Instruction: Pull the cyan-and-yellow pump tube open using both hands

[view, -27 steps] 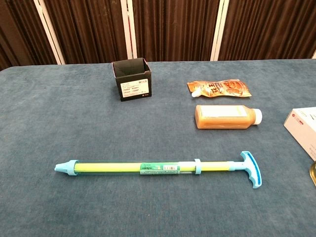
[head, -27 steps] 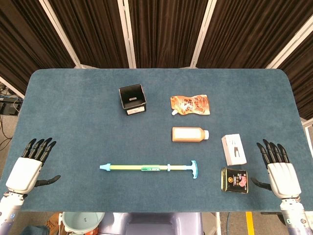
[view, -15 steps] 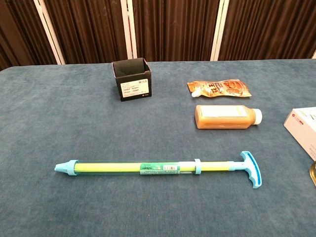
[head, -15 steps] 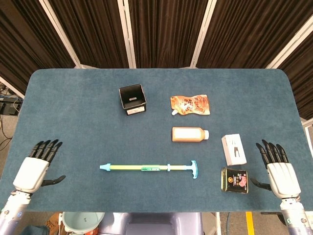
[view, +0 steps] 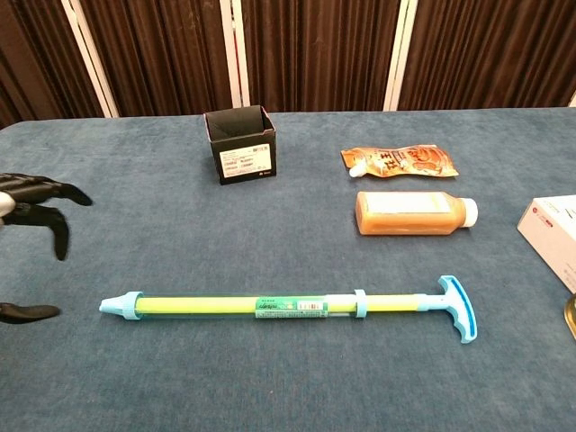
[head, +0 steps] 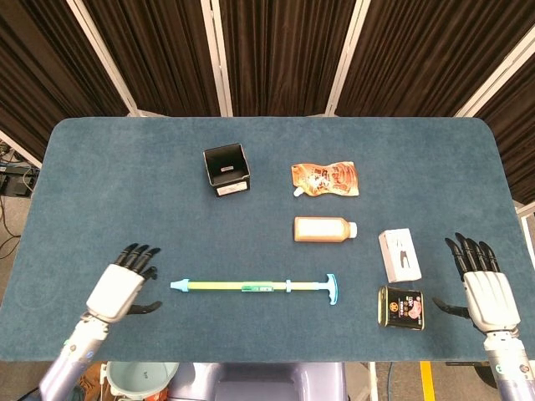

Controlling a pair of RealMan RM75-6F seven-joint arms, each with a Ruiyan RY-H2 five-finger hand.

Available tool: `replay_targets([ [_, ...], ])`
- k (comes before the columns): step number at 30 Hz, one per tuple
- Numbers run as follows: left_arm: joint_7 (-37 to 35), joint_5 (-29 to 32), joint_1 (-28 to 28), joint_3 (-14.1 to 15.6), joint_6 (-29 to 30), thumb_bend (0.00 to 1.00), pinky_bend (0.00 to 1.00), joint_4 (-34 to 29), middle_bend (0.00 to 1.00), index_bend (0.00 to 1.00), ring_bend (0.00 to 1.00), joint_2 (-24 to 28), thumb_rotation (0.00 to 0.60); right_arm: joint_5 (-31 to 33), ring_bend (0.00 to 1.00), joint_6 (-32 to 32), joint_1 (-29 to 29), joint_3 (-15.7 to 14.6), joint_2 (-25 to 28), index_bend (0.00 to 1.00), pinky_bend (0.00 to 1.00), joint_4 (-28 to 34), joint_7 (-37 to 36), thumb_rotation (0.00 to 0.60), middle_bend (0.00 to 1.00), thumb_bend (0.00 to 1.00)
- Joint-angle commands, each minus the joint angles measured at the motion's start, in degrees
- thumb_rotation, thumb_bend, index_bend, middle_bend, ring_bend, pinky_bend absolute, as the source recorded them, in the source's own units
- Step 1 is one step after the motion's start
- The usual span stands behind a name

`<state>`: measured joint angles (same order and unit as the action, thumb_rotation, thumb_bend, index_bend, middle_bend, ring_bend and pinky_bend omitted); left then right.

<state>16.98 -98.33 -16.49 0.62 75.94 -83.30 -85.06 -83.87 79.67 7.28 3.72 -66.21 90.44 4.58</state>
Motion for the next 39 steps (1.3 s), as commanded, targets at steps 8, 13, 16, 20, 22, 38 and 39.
replay_targets([
  [8,-2.5,2.3,-5.0,-2.0,-5.6,0.08,0.15,7.5,0.16,0.49,0.13,-6.1,0.6,3.5,0.0,-2.3,1.0,1.1,-0.2,0.0,0.0,0.1,1.7,0.6,0.0,0.0],
  [13,-1.1,3.1,-6.0,-2.1,-7.0,0.13,0.15,8.8,0.17,0.5,0.13,-7.9,0.6,4.3,0.0,-2.9,1.2,1.3,-0.1,0.0,0.0,0.2,1.8,0.6,0.0,0.0],
  [16,1.2,3.1,-6.9,-2.2,-7.4,0.17,0.15,9.9,0.17,0.51,0.13,-9.7,0.6,5.0,0.0,-2.7,1.1,1.6,0.2,0.0,0.0,0.4,2.0,0.6,0.0,0.0],
  [20,1.4,3.9,-7.7,-2.1,-8.5,0.19,0.15,10.4,0.17,0.51,0.13,-10.8,0.6,5.6,0.0,-2.5,0.9,1.7,0.1,0.0,0.0,0.3,2.2,0.6,0.0,0.0],
  [22,2.3,4.2,-7.9,-2.1,-8.6,0.19,0.15,10.9,0.17,0.51,0.13,-11.2,0.6,5.8,0.0,-2.4,0.9,1.8,0.1,0.0,0.0,0.3,2.3,0.6,0.0,0.0],
  [38,5.7,8.6,-10.2,-2.0,-13.1,0.28,0.15,11.8,0.18,0.53,0.13,-13.0,0.6,8.4,0.0,-2.6,1.2,2.8,-0.4,0.0,0.0,0.0,4.3,0.6,0.0,0.0],
  [39,5.6,8.6,-10.3,-1.9,-13.0,0.29,0.15,11.9,0.18,0.54,0.13,-13.1,0.6,8.5,0.0,-2.5,1.2,2.8,-0.4,0.0,0.0,0.0,4.4,0.6,0.0,0.0],
])
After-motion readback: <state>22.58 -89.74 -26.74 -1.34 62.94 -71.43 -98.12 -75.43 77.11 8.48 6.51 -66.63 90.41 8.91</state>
